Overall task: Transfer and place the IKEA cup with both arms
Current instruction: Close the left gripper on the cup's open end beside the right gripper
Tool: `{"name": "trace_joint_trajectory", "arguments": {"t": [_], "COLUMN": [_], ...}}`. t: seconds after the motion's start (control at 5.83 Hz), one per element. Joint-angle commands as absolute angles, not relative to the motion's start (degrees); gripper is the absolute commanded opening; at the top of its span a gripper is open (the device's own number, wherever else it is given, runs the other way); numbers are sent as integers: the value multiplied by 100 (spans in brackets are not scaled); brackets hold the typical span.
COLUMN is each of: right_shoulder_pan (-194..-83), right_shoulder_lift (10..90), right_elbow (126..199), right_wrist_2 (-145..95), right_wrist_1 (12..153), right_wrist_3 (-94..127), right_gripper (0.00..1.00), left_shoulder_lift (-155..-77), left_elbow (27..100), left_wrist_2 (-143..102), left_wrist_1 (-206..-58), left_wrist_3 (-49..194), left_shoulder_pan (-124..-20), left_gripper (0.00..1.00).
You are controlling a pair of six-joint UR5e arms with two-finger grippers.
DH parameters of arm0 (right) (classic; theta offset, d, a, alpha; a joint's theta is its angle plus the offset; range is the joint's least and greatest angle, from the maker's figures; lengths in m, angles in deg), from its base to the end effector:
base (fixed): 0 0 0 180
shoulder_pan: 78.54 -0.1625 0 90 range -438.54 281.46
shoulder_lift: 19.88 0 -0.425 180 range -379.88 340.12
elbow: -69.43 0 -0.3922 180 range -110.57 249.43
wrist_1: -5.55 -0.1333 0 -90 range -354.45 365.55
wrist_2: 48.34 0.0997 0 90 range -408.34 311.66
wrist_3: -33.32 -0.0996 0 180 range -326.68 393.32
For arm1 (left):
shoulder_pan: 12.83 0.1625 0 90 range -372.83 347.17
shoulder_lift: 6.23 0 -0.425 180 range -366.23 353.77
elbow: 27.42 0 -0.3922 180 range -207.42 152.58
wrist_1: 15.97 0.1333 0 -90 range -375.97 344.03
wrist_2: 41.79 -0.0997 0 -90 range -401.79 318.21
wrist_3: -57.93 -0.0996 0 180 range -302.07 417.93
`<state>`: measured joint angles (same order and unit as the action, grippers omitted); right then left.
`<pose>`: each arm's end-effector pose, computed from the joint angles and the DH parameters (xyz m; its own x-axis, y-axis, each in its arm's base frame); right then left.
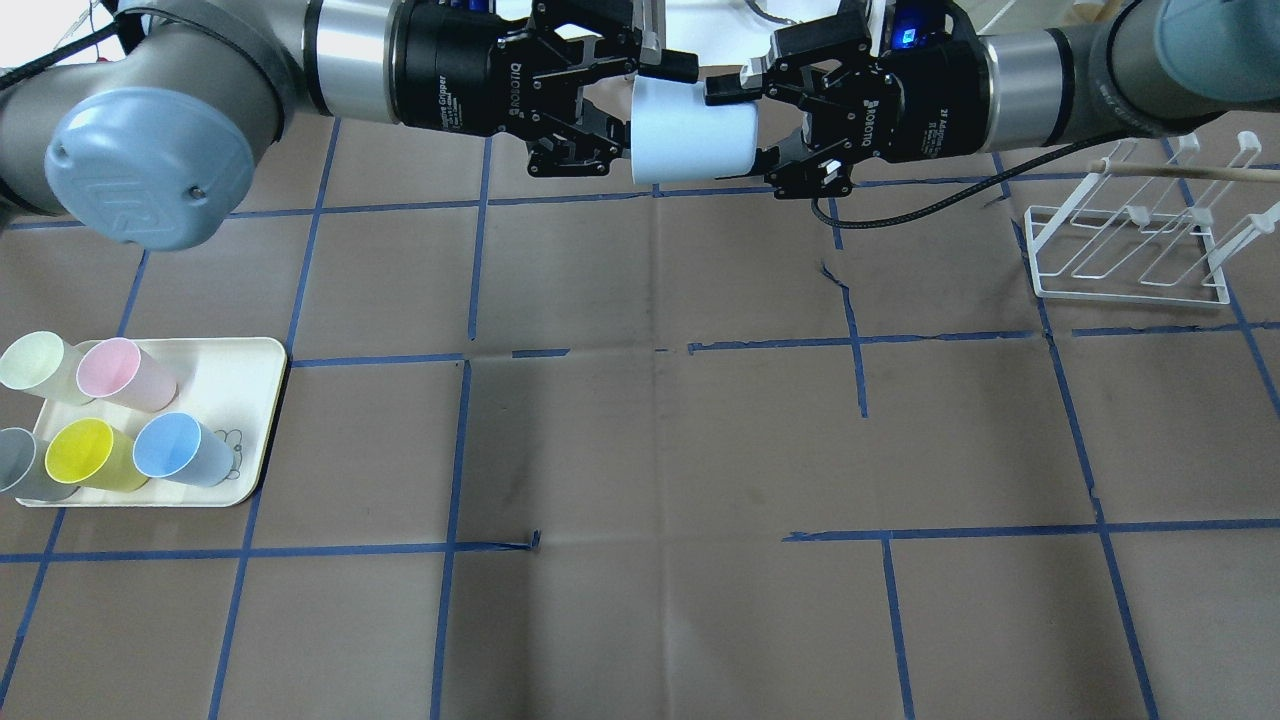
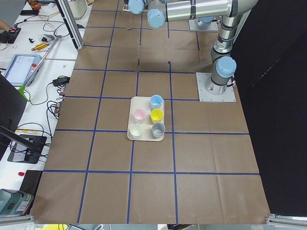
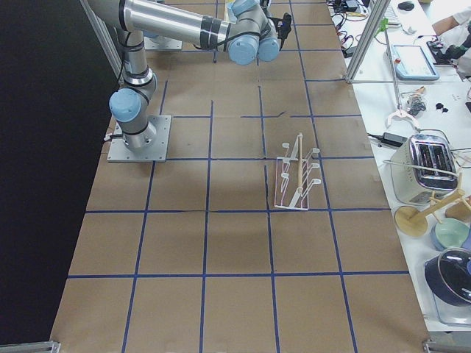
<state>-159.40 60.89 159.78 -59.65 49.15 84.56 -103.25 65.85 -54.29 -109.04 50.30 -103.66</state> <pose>0.1495 -0.5249 0.4232 -0.1097 0.0911 -0.9898 0.0053 0.9958 0.0911 -0.2382 -0.5265 0.4702 -0.2159 -0.0913 0.9721 0.0431 0.9938 0.1029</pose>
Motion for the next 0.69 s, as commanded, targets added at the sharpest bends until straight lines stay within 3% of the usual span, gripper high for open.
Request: {"name": "trace_joint_trajectory", "arguments": {"t": [0.0, 0.34, 0.51], "right_shoulder_pan": [-15940, -15940, -15940], "right_shoulder_lift": [6089, 6089, 6115], "right_elbow": [15978, 15978, 15978], "right_wrist_2": [-5959, -5959, -5951], "right_wrist_1": [4915, 4915, 4915], "right_wrist_3": [8456, 8456, 8439], "right_gripper": [36, 37, 43], "left_shoulder_lift": [-10308, -10299, -10299], "left_elbow": [6592, 6592, 6592], "left_wrist_2": [-5427, -5427, -5427], "left_wrist_1": [-10861, -10852, -10852], "left_wrist_3": [5055, 5046, 5046], "left_shoulder_pan": [-10354, -10336, -10336], "left_gripper": [0, 0, 0]}}
